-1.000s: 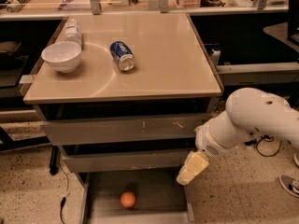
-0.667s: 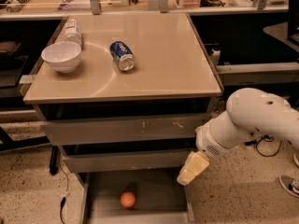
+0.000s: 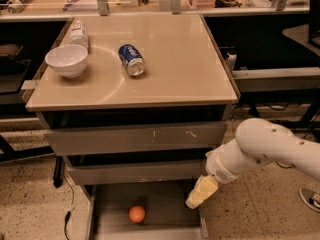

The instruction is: Pick orange from bottom drawer and place on counter

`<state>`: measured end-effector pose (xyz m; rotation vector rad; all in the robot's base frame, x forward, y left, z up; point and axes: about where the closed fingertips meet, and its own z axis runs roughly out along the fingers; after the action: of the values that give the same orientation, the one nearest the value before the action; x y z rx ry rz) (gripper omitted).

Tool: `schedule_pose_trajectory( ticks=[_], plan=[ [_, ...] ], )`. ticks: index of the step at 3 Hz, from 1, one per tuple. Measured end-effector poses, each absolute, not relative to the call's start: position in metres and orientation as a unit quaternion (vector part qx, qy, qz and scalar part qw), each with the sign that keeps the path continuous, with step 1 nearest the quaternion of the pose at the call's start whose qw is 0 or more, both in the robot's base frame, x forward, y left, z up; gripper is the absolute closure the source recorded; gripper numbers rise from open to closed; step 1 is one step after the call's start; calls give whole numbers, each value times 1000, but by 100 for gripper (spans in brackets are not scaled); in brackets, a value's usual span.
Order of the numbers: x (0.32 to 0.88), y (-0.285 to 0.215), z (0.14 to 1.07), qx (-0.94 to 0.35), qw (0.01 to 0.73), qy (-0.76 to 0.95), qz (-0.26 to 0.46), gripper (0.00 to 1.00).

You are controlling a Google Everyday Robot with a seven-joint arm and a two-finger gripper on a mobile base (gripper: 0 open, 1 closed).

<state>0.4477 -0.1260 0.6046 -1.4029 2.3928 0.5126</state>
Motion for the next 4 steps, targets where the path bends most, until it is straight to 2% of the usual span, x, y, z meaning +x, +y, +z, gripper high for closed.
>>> schedule_pose_trajectory(
  ticks=[2, 4],
  plan=[
    [491, -127, 513, -427, 242, 854, 174, 0],
    [488, -125, 505, -421, 246, 851, 197, 0]
  ],
)
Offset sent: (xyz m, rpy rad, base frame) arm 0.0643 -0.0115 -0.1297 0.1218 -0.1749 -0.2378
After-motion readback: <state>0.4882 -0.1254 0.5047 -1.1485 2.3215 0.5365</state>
